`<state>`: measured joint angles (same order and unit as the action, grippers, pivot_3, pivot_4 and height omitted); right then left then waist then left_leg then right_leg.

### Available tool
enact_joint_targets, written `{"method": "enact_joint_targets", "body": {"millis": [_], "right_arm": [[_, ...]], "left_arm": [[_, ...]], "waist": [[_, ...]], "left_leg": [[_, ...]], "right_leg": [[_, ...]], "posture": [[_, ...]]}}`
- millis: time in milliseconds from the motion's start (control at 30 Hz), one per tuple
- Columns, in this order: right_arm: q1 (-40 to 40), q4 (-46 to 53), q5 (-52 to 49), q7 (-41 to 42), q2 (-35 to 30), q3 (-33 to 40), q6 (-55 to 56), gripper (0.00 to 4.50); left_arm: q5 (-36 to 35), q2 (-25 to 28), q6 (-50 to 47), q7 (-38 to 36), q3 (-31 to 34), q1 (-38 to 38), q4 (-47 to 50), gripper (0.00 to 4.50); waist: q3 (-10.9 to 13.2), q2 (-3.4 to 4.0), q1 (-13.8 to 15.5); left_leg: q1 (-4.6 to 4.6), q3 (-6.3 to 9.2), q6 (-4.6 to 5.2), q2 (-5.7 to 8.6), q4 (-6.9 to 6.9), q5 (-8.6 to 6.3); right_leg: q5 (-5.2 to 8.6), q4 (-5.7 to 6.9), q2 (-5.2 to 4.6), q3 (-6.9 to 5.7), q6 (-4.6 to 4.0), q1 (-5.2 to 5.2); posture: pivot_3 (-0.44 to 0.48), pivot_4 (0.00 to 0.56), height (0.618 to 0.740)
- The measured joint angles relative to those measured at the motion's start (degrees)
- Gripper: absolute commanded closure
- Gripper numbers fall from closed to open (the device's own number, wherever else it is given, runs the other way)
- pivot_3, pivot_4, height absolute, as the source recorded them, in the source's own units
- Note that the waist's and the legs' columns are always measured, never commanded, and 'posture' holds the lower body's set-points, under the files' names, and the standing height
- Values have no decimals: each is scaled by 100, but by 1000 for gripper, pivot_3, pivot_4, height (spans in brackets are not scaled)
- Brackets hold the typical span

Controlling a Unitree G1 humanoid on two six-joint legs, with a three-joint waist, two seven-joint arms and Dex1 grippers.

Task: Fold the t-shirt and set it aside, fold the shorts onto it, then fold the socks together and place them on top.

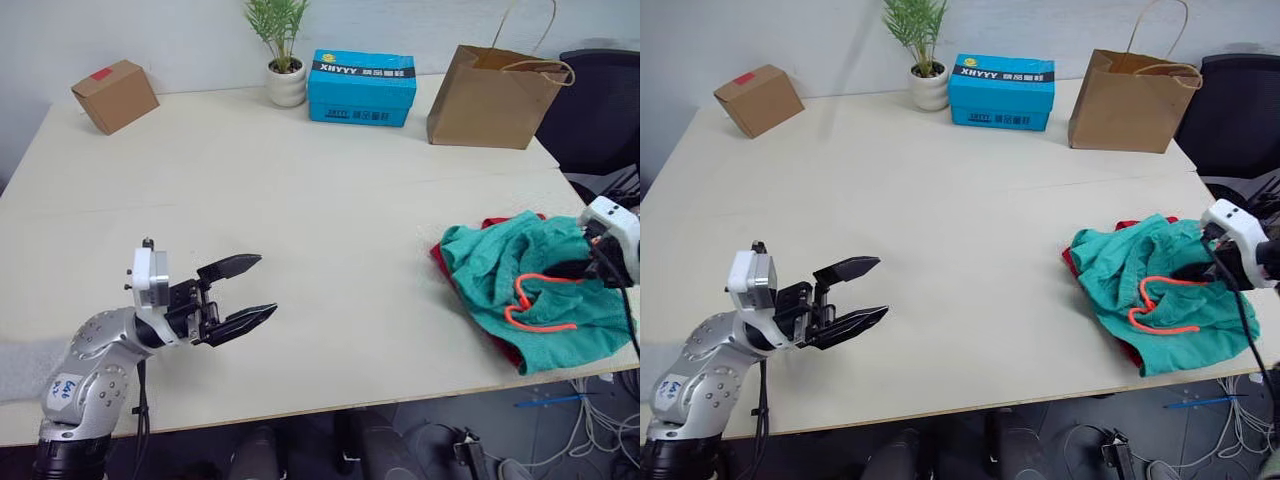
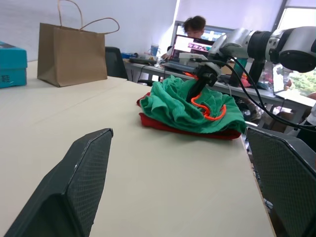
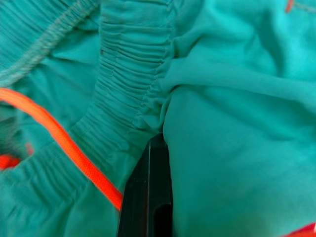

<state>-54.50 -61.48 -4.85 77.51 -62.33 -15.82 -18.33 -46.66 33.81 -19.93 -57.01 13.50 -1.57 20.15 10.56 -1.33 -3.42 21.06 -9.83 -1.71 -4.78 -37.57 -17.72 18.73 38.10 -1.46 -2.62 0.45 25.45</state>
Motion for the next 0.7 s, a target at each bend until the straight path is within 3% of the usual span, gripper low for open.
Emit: {"method": "enact_joint_targets", "body": {"millis": [33, 133, 333, 500, 700], "right_arm": [[-81, -134, 63, 16, 46, 45, 30, 4481], [-237, -305, 198, 208, 63, 142, 34, 3826], [-261, -319, 346, 282, -89, 513, 354, 1726], [-249, -193, 396, 498, -776, 865, 496, 37], [492, 38, -15, 911, -1220, 1733, 1426, 37]], "left_arm": [[-4, 17, -15, 2, 9, 47, 15, 0], [-25, 62, -71, 1, 34, 148, 120, 0], [-38, 122, -117, -23, 120, 93, 139, 0], [59, 123, 24, -125, 137, -229, -156, 0], [233, 228, 204, -265, 204, -364, -550, 0]], "waist": [[2, 4, 1], [3, 5, 7], [5, 8, 18], [5, 9, 42], [5, 10, -12]], "left_leg": [[0, 0, 0, 1, -1, 0], [2, 1, 2, 0, -6, -1], [2, 2, 2, 1, -13, -1], [3, 3, 2, 3, -17, -2], [-10, -6, 1, 1, -15, -3]], "right_leg": [[0, 1, -1, 1, 0, 0], [0, 3, -2, 2, 0, 0], [0, 11, -2, 2, 0, -1], [0, 12, -2, 0, 0, -1], [0, 25, 1, 8, 0, -2]], "posture": [[0, 150, 740], [0, 150, 740], [0, 150, 740], [0, 150, 740], [0, 150, 740]]}}
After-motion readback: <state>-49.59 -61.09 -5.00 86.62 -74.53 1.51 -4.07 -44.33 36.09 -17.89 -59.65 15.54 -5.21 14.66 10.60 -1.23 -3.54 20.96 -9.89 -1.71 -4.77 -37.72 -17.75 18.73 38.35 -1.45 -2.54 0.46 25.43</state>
